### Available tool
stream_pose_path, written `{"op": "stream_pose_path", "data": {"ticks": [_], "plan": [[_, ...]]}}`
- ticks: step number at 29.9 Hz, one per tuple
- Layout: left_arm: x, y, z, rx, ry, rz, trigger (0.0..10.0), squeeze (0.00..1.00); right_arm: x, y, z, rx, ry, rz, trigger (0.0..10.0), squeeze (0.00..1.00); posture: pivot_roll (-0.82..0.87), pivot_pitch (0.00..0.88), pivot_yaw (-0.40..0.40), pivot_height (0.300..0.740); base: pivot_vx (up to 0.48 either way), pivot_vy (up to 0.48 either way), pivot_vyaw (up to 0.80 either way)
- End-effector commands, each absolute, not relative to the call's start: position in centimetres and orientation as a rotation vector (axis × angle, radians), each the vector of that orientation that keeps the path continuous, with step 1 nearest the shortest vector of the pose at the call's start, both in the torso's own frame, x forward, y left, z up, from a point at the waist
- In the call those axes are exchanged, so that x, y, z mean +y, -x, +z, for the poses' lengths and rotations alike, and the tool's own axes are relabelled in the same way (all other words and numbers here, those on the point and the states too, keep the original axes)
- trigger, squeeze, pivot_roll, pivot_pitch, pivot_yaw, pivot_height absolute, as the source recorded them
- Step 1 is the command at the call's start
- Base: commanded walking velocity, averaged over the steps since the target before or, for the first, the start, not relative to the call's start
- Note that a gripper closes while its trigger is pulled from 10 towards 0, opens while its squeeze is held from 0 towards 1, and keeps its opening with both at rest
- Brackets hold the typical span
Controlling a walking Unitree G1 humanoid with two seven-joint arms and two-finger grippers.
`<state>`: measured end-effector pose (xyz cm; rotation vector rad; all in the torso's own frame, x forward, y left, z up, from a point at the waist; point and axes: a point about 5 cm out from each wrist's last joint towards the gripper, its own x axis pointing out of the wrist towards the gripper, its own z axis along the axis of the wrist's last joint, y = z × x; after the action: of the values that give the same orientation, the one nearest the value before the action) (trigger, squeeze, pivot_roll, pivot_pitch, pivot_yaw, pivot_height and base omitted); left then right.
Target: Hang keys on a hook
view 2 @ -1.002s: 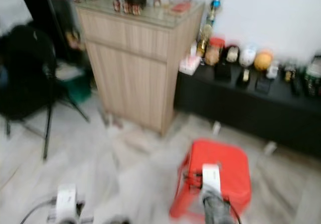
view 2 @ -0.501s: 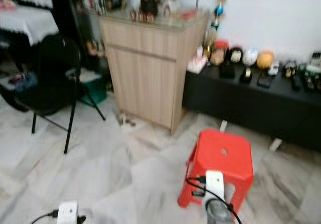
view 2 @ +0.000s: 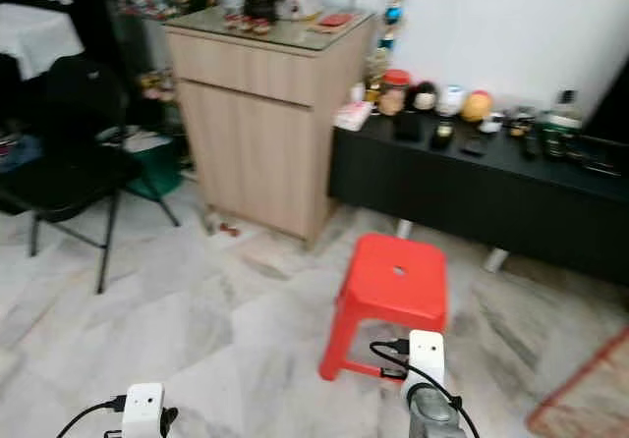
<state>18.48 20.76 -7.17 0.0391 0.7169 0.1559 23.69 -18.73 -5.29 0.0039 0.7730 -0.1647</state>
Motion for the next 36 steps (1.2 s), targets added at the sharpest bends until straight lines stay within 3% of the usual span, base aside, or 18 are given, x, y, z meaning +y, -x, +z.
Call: {"op": "stream_pose_path", "data": {"ticks": [1, 36], "plan": [[20.84, -18.16, -7.38, 0.737, -0.037, 0.161, 10.0, 0.00, -18.26, -24.02, -5.13, 0.765, -0.019, -0.159, 10.0, 0.00, 0.21, 0.000, -0.085, 0.740, 0.000, -0.409, -0.69], [20.88, -17.86, -7.57, 0.754, -0.037, 0.160, 10.0, 0.00, -18.42, -24.72, -4.56, 0.725, -0.022, -0.195, 10.0, 0.00, 0.19, 0.000, -0.068, 0.740, 0.000, -0.408, -0.03]]}}
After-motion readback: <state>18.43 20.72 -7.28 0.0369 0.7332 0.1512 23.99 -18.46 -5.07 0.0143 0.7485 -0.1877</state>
